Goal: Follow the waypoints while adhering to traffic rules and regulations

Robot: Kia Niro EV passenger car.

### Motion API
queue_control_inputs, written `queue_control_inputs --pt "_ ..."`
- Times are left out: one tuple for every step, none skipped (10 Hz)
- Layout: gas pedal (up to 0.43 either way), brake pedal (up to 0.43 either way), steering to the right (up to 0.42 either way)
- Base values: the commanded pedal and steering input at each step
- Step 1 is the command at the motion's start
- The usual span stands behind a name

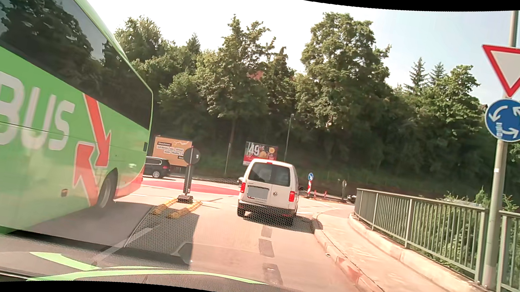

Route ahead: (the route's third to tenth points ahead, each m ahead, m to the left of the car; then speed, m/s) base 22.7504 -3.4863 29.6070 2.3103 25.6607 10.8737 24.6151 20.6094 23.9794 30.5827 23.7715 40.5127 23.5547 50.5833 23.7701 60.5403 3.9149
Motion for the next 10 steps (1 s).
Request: queue_control_inputs --pt "0.059 0.000 0.005" --pt "0.000 0.000 0.005" --pt "0.000 0.000 0.006" --pt "0.000 0.000 0.007" --pt "0.000 0.000 0.009" --pt "0.000 0.000 0.013" --pt "0.000 0.037 0.016" --pt "0.000 0.085 0.016" --pt "0.000 0.104 0.017" --pt "0.000 0.098 0.019"
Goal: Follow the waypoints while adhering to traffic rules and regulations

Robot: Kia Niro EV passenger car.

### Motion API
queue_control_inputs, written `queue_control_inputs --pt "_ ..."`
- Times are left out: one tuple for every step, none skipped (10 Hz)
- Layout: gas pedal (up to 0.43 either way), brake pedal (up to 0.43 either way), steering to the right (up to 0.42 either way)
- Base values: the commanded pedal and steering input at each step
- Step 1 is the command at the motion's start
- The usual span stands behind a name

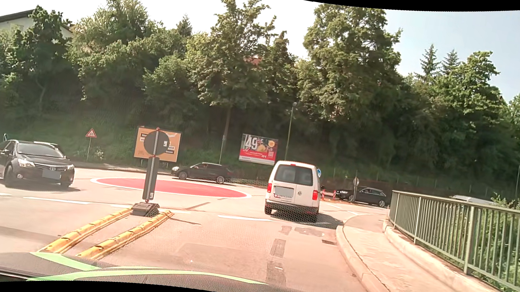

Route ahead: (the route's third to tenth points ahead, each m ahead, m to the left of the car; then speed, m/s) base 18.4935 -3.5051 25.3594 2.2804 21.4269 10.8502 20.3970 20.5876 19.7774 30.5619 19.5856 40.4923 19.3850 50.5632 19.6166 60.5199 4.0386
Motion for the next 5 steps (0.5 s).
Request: queue_control_inputs --pt "0.000 0.110 0.019" --pt "0.000 0.110 0.020" --pt "0.000 0.085 0.021" --pt "0.000 0.067 0.022" --pt "0.000 0.000 0.022"
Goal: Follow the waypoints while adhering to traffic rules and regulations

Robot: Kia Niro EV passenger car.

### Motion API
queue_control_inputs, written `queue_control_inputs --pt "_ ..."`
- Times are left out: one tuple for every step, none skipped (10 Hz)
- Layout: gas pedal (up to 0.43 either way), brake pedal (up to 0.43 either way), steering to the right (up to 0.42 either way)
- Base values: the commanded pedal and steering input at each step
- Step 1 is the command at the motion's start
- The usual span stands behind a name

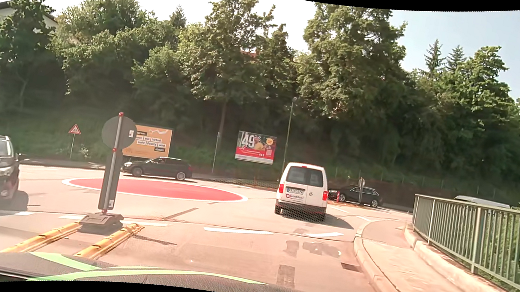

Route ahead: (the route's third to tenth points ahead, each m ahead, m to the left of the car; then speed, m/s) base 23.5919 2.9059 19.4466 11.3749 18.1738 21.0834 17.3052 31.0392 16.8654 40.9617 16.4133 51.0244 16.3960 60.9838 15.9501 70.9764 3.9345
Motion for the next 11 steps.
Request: queue_control_inputs --pt "0.000 0.000 0.023" --pt "0.000 0.000 0.025" --pt "0.059 0.000 0.030" --pt "0.110 0.000 0.038" --pt "0.110 0.000 0.047" --pt "0.110 0.000 0.055" --pt "0.110 0.000 0.066" --pt "0.110 0.000 0.079" --pt "0.098 0.000 0.087" --pt "0.087 0.000 0.098" --pt "0.028 0.000 0.109"
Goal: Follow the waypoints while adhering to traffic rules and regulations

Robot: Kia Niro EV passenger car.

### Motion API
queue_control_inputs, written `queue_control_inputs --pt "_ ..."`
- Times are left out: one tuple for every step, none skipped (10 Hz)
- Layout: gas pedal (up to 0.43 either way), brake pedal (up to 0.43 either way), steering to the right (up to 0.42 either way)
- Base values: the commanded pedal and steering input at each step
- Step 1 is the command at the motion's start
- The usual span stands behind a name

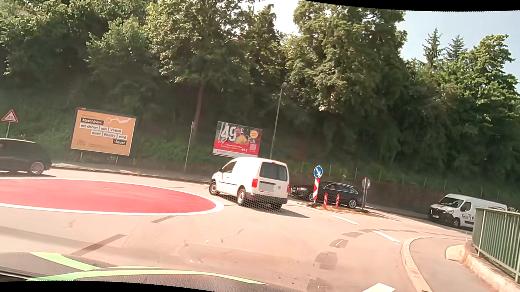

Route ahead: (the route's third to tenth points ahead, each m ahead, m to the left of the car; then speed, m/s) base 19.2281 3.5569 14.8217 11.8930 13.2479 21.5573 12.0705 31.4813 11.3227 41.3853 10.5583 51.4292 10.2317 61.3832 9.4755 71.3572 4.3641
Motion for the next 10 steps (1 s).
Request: queue_control_inputs --pt "0.008 0.000 0.119" --pt "0.000 0.000 0.126" --pt "0.000 0.000 0.137" --pt "0.000 0.000 0.148" --pt "0.000 0.000 0.155" --pt "0.000 0.000 0.170" --pt "0.000 0.000 0.176" --pt "0.000 0.000 0.178" --pt "0.000 0.000 0.177" --pt "0.000 0.000 0.168"
